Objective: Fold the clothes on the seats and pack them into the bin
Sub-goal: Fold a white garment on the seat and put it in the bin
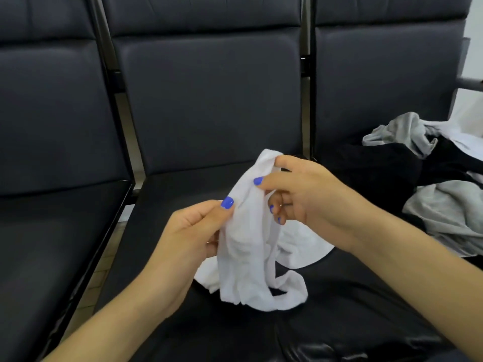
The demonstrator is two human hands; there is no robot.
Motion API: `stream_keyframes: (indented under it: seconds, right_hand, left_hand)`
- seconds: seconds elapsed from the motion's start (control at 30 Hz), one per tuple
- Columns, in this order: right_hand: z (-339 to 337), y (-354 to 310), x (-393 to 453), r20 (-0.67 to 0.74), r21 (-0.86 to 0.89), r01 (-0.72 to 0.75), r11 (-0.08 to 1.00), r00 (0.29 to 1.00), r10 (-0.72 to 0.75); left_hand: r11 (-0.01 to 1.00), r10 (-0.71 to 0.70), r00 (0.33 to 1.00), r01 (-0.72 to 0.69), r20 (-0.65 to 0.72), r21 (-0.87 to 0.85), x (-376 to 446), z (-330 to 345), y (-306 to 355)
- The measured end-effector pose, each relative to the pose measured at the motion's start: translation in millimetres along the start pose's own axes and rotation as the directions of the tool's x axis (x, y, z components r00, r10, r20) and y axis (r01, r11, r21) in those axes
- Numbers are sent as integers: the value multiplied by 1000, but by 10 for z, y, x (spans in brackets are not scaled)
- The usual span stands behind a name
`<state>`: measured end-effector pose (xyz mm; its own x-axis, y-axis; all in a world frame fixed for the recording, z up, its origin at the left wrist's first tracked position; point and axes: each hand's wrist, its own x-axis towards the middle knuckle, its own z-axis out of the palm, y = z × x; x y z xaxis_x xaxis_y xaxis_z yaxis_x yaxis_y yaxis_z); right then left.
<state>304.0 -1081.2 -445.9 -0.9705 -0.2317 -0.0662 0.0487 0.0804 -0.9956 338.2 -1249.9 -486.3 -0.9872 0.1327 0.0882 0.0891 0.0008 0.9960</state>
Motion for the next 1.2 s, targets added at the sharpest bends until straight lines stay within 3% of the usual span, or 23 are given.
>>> stream_keyframes:
  seconds: [0.1, 0.2, 0.33, 0.47, 0.67, 0.77, 0.87, 0.97, 1.07, 1.2]
  right_hand:
    - [-63, -21, 50, -53, 3, -5, 1000, 999, 5]
    - [-117, -12, 93, -53, 27, 6, 1000, 999, -5]
    - [-91, 70, 113, 51, 9, -9, 1000, 999, 8]
    - [-69, 149, 89, 217, -134, -39, 990, 974, 68]
    - [-11, 211, 30, 379, -167, 16, 986, 924, 49]
    - [-11, 206, 33, 314, -210, 179, 961, 943, -107]
    - [21, 191, 62, 242, -270, 342, 900, 929, -280]
    - [14, 187, 115, 152, -321, 378, 868, 926, -347]
    - [-12, 189, 146, 118, -413, 376, 830, 925, -360]
    - [-36, 219, 148, 81, -582, 363, 728, 916, -392]
  left_hand:
    - [991, 57, 994, -45, -92, 122, 26, -25, -28]
    - [997, 41, 987, -31, -155, 65, 45, -44, -39]
    - [998, -44, 988, 36, -149, -55, 39, -59, -36]
    - [989, -88, 985, 69, -146, -130, 49, -90, -37]
    - [964, -49, 998, 41, -24, -263, 11, -86, 47]
    - [959, -30, 999, 41, 45, -282, 15, -91, 58]
    - [990, 1, 988, 21, 157, -139, 19, -85, 58]
    - [998, 3, 999, -5, 47, 56, 32, -65, 7]
    - [994, 14, 996, -3, -94, 113, 48, -71, -36]
    - [978, 105, 985, -77, -138, 193, 76, -92, -60]
